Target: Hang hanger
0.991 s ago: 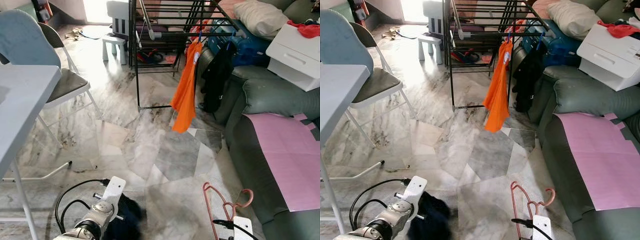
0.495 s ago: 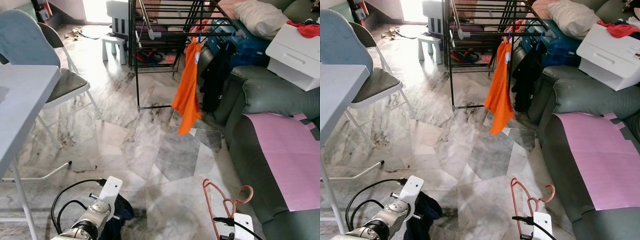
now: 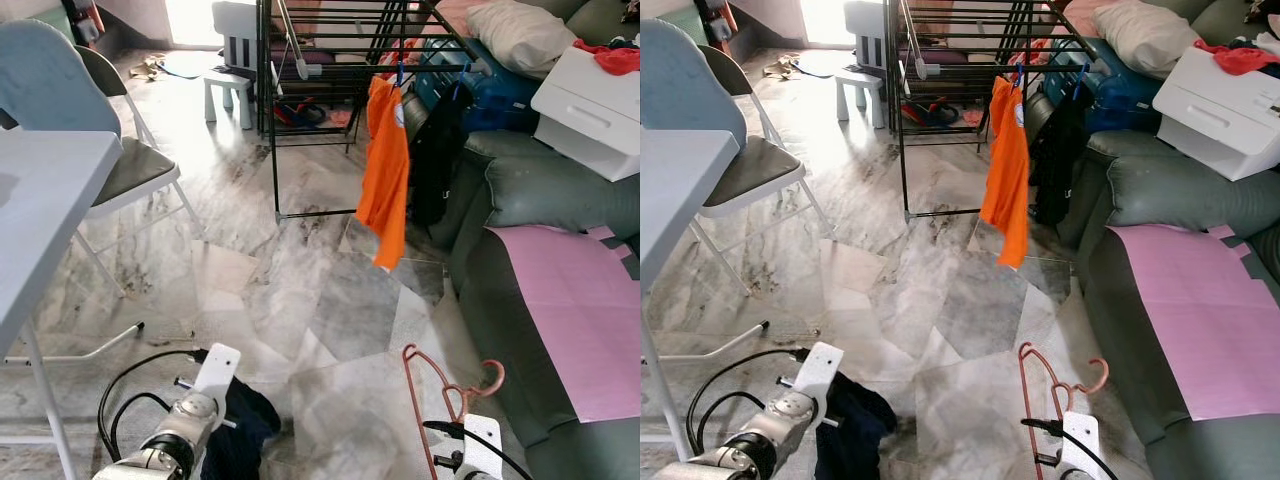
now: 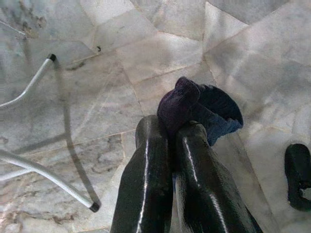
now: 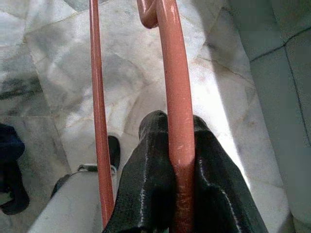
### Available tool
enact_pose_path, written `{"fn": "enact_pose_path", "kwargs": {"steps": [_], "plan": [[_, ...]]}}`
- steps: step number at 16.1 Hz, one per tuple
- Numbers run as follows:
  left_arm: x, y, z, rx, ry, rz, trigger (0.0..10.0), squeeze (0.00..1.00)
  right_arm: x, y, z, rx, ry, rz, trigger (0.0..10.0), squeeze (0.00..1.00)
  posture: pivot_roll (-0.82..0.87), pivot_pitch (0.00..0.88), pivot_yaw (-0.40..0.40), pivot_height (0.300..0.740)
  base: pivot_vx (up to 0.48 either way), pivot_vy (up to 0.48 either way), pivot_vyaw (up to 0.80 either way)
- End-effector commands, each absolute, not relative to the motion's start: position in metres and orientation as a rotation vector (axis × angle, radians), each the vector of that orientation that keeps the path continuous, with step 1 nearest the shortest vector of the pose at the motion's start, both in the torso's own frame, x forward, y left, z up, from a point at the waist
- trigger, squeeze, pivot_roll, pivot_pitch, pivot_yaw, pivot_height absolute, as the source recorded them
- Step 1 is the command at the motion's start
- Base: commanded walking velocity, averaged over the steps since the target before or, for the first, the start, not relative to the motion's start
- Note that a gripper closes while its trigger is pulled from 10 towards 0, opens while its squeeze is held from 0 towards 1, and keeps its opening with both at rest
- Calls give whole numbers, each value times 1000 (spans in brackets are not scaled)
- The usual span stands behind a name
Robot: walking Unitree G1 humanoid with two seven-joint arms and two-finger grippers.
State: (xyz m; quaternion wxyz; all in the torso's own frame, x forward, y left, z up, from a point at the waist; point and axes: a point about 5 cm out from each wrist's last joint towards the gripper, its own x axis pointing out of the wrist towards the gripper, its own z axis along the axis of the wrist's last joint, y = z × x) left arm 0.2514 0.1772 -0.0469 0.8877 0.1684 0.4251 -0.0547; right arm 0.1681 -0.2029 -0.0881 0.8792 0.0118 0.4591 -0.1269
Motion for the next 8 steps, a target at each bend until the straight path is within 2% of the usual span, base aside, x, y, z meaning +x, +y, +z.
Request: {"fn": "enact_pose_path", "kwargs": {"steps": [1,8], "plan": [[258,177,-42,355,857,-104,10000,0,170,-204,-87,28,946,-269,10000,0,42,0,-63,740,0,0,0],[259,179,-41,380,854,-113,10000,0,169,-203,-87,36,949,-266,10000,0,39,0,-53,740,0,0,0]]}}
